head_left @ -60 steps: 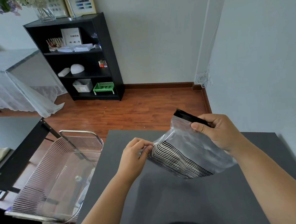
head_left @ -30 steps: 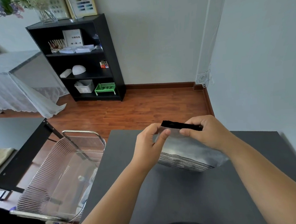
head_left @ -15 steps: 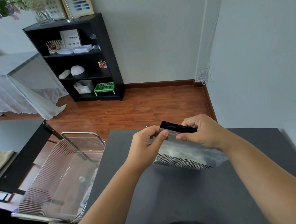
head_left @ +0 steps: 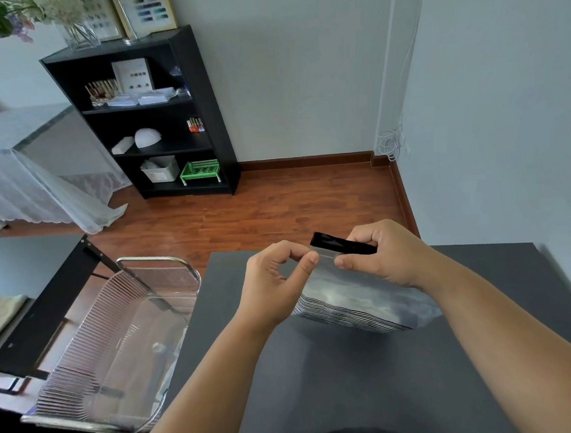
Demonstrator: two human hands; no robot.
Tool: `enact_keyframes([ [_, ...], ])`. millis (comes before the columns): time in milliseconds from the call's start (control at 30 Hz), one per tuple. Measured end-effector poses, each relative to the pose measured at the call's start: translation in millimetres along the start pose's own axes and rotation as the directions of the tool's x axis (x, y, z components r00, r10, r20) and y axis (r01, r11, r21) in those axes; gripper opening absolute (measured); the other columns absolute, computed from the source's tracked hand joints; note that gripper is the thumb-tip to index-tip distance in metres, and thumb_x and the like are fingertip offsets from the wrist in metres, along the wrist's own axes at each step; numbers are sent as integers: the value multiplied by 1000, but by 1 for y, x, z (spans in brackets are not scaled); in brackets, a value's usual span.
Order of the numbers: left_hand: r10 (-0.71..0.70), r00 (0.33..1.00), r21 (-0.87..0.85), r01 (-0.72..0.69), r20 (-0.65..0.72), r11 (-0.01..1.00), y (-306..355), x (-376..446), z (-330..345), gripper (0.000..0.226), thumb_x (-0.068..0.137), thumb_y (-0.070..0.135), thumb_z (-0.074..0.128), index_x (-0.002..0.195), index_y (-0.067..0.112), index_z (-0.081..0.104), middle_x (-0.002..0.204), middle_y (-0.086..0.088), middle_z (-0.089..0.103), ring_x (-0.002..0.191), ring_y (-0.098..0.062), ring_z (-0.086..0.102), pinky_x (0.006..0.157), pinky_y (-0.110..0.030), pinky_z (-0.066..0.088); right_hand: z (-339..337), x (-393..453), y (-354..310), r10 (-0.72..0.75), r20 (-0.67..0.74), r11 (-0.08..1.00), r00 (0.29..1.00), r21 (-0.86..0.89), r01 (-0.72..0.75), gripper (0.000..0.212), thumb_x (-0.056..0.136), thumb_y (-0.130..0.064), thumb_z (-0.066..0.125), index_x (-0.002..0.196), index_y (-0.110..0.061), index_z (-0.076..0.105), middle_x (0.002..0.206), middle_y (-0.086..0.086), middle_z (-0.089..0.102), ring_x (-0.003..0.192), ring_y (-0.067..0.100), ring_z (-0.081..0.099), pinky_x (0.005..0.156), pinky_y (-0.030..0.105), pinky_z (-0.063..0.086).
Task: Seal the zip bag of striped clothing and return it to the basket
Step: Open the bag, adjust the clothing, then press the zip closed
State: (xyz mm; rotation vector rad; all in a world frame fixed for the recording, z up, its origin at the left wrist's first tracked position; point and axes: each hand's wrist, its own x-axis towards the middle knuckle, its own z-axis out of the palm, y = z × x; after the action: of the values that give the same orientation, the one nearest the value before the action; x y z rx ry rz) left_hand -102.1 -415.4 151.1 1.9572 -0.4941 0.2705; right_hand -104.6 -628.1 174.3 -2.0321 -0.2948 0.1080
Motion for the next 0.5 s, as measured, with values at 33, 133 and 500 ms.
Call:
enact_keyframes([
  [33, -4, 1000, -17, 5, 13, 1000, 1, 0, 0, 12, 87, 17, 69, 76, 12, 70, 75, 5, 69, 74, -3, 60, 74, -13, 40, 0, -1, 0, -11, -3, 1000, 1000, 0, 11, 22, 78, -29, 80, 60, -32, 67, 58, -18, 59, 52, -2, 49, 54, 12, 39],
  [133, -12, 999, -30, 13, 48, 999, 3, 0, 2, 9, 85, 17, 70, 78, 12, 71, 75, 9, 68, 75, -1, 60, 75, -11, 39, -2, -3, -1, -42, 3, 999, 999, -12, 42, 23, 77, -27, 80, 61, -38, 67, 60, -18, 62, 55, -4, 53, 56, 11, 40],
  [500, -43, 999, 3, 43, 4, 999, 11, -9, 11, 10, 84, 20, 69, 78, 13, 71, 75, 10, 67, 74, 1, 58, 74, -12, 39, -2, -8, 2, -55, 31, 998, 998, -19, 56, 16, 76, -36, 80, 64, -39, 69, 64, -19, 62, 59, -2, 54, 58, 12, 40],
])
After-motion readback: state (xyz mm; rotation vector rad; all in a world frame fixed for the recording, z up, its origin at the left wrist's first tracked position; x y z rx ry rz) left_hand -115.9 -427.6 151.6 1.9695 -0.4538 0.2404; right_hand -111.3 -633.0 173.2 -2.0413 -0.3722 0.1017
